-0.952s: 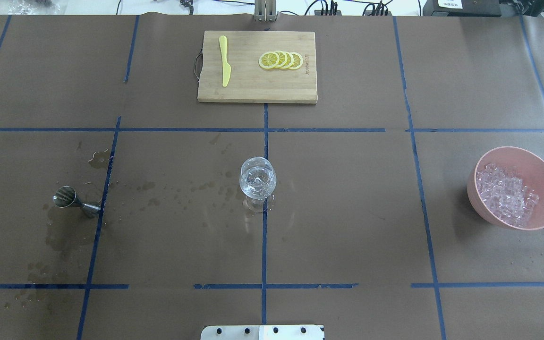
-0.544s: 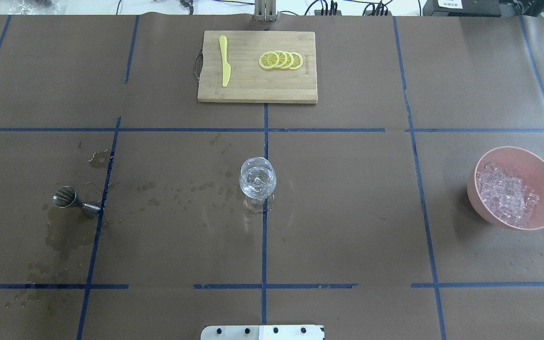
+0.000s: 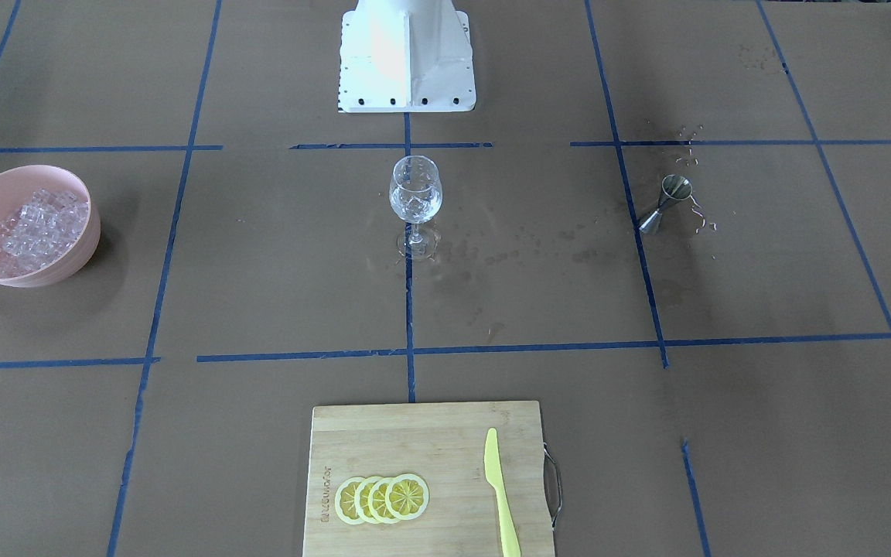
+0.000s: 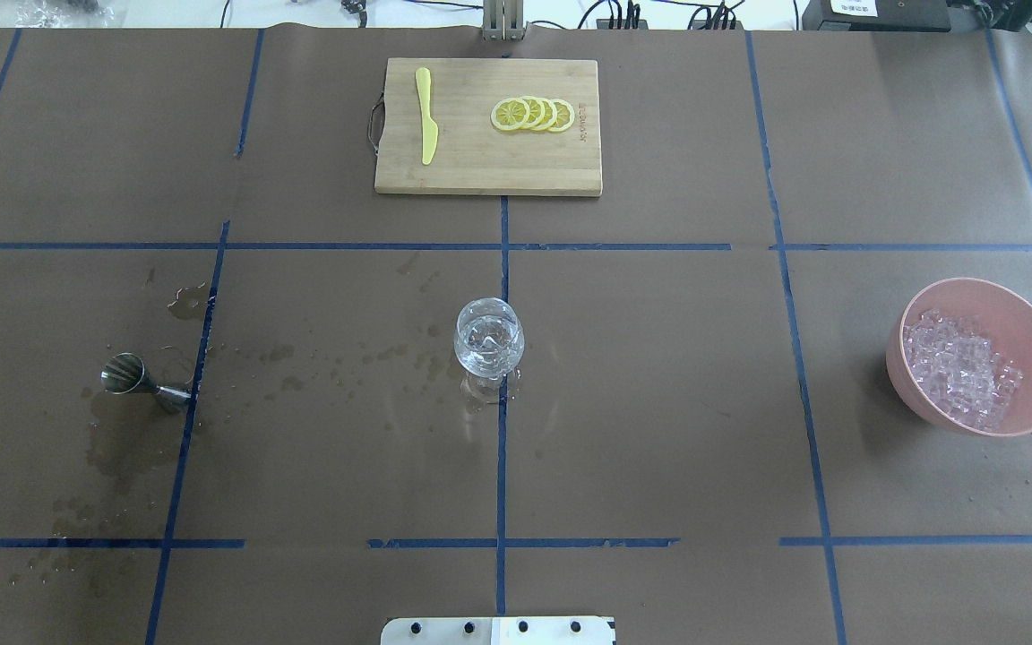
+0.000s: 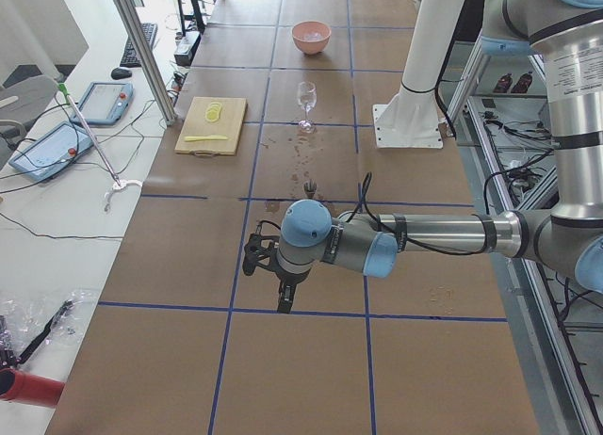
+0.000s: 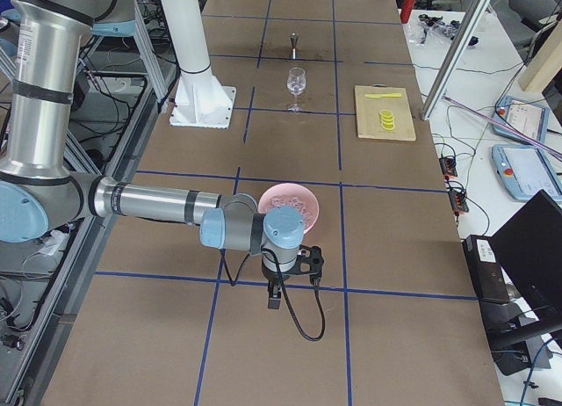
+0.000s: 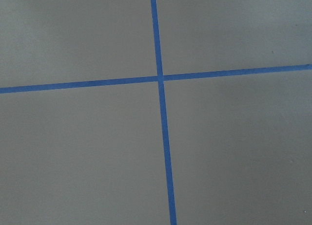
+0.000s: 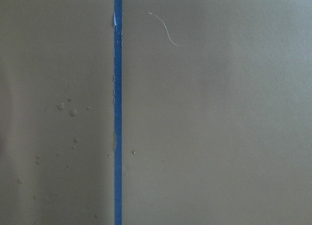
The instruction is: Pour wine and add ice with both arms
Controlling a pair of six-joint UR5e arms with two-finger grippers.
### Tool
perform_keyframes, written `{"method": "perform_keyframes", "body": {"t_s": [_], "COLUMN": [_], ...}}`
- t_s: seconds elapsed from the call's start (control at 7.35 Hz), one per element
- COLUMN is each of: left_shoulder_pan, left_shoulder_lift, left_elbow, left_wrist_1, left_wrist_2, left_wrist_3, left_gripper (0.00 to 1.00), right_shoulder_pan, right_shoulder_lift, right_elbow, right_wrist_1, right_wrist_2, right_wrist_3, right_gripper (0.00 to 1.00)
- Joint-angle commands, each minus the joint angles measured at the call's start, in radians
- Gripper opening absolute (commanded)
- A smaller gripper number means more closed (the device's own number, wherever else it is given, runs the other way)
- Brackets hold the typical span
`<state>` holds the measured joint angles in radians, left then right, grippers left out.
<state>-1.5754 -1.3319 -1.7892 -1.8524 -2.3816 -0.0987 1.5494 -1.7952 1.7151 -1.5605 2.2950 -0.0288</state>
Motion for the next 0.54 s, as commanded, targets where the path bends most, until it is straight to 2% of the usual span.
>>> {"method": "perform_keyframes", "body": {"t_s": [0.0, 0.41], "left_shoulder_pan": [0.000, 0.000], "left_shoulder_lift": [-0.001, -0.001], "left_elbow": [-0.001, -0.004], "left_wrist_1": [-0.001, -0.001], "left_wrist_2": [-0.001, -0.001], "left_wrist_3": [0.002, 0.002], "left_gripper": [1.00, 1.00], "right_shoulder_pan": [0.000, 0.000], "right_shoulder_lift": [0.008, 0.005], "right_elbow": [0.014, 0.046], "right_wrist_1": [0.002, -0.001], "right_wrist_2": [0.012, 0.018], "right_wrist_3": [0.013, 0.012], "right_gripper": [1.00, 1.00]}}
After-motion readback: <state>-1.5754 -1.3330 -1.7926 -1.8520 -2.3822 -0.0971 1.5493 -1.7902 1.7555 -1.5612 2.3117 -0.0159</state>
